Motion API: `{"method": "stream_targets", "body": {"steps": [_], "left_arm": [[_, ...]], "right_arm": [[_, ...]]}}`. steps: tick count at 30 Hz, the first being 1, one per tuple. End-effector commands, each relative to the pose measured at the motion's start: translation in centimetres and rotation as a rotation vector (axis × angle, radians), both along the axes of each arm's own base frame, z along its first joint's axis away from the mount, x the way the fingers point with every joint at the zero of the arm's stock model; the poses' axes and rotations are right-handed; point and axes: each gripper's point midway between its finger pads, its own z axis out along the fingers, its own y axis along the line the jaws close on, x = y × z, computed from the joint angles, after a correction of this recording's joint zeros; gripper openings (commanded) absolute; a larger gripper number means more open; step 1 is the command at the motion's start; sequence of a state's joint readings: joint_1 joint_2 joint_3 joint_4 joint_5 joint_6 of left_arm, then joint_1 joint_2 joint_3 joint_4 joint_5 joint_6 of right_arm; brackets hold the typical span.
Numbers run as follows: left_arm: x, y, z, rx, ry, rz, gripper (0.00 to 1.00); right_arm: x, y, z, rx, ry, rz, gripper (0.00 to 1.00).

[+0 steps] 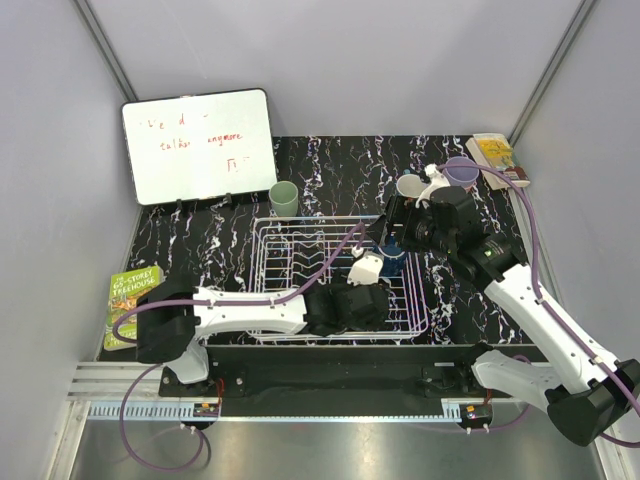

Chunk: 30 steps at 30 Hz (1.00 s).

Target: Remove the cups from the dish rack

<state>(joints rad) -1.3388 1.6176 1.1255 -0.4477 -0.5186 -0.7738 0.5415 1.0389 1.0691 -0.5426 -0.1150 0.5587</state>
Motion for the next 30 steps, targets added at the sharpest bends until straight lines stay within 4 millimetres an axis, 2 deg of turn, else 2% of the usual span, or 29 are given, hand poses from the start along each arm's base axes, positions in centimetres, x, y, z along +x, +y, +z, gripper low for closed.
{"method": "stream_targets", "body": {"steps": [1, 2, 4, 5, 6, 7, 12, 15, 16, 18, 19, 22, 23, 24, 25, 26, 27, 29, 30], "left_arm": [[0.2, -1.7, 1.4, -0.047, -0.013, -0.025, 0.64], [0.1, -1.7, 1.4, -0.050, -0.013, -0.026, 0.46], [0.0, -1.8, 1.6, -0.053, -0.009, -0.035, 0.31], [-0.1, -1.7, 1.6, -0.052, -0.009, -0.037, 0.15], [-0.1, -1.5, 1.6, -0.052, -0.009, -0.035, 0.05], [0.1, -1.4, 1.9, -0.060, -0.016, -0.029, 0.00], [0.3, -1.0, 3.8, -0.090, -0.053, -0.029, 0.00], [1.1, -0.2, 6.8, -0.129, -0.121, -0.011, 0.00], [1.3, 0.2, 8.9, -0.175, -0.149, -0.003, 0.00], [2.0, 1.1, 11.1, -0.196, -0.209, 0.015, 0.00], [2.2, 1.7, 13.4, -0.245, -0.239, 0.024, 0.00], [3.0, 2.8, 16.8, -0.313, -0.313, 0.042, 0.00], [3.1, 3.7, 18.1, -0.354, -0.330, 0.050, 0.00], [3.6, 4.3, 18.6, -0.378, -0.337, 0.054, 0.00], [3.8, 4.2, 19.8, -0.442, -0.347, 0.054, 0.00], [3.8, 5.2, 21.5, -0.513, -0.359, 0.054, 0.00], [4.4, 5.7, 20.4, -0.538, -0.331, 0.045, 0.00], [4.7, 6.8, 22.8, -0.721, -0.330, 0.046, 0.00], [5.4, 7.5, 20.9, -0.739, -0.294, 0.035, 0.00]], "right_arm": [[0.2, 0.4, 1.7, 0.040, -0.056, 0.002, 0.91], [0.1, 0.4, 1.7, 0.039, -0.054, 0.005, 0.91], [0.1, 0.4, 1.8, 0.041, -0.057, 0.001, 0.90], [0.1, 0.4, 1.8, 0.041, -0.057, 0.003, 0.90], [0.1, 0.4, 1.8, 0.039, -0.058, 0.002, 0.90], [0.1, 0.4, 1.9, 0.041, -0.059, 0.002, 0.90], [0.1, 0.3, 2.3, 0.046, -0.072, 0.001, 0.90], [0.0, 0.0, 2.8, 0.048, -0.085, -0.008, 0.90], [0.0, -0.1, 3.0, 0.047, -0.093, -0.011, 0.90], [0.0, -0.5, 3.5, 0.044, -0.112, -0.027, 0.90], [-0.1, -0.6, 3.6, 0.042, -0.115, -0.030, 0.90], [-0.2, -0.8, 4.0, 0.047, -0.124, -0.037, 0.90], [-0.2, -0.8, 3.9, 0.048, -0.122, -0.036, 0.90], [-0.3, -0.8, 4.0, 0.055, -0.121, -0.038, 0.90], [-0.3, -0.7, 3.9, 0.058, -0.118, -0.036, 0.90], [-0.4, -0.6, 4.0, 0.067, -0.123, -0.030, 0.90], [-0.5, -0.5, 3.8, 0.076, -0.118, -0.028, 0.90], [-0.7, -0.3, 3.9, 0.098, -0.126, -0.014, 0.90], [-0.9, -0.2, 4.2, 0.113, -0.132, -0.010, 0.90]]}}
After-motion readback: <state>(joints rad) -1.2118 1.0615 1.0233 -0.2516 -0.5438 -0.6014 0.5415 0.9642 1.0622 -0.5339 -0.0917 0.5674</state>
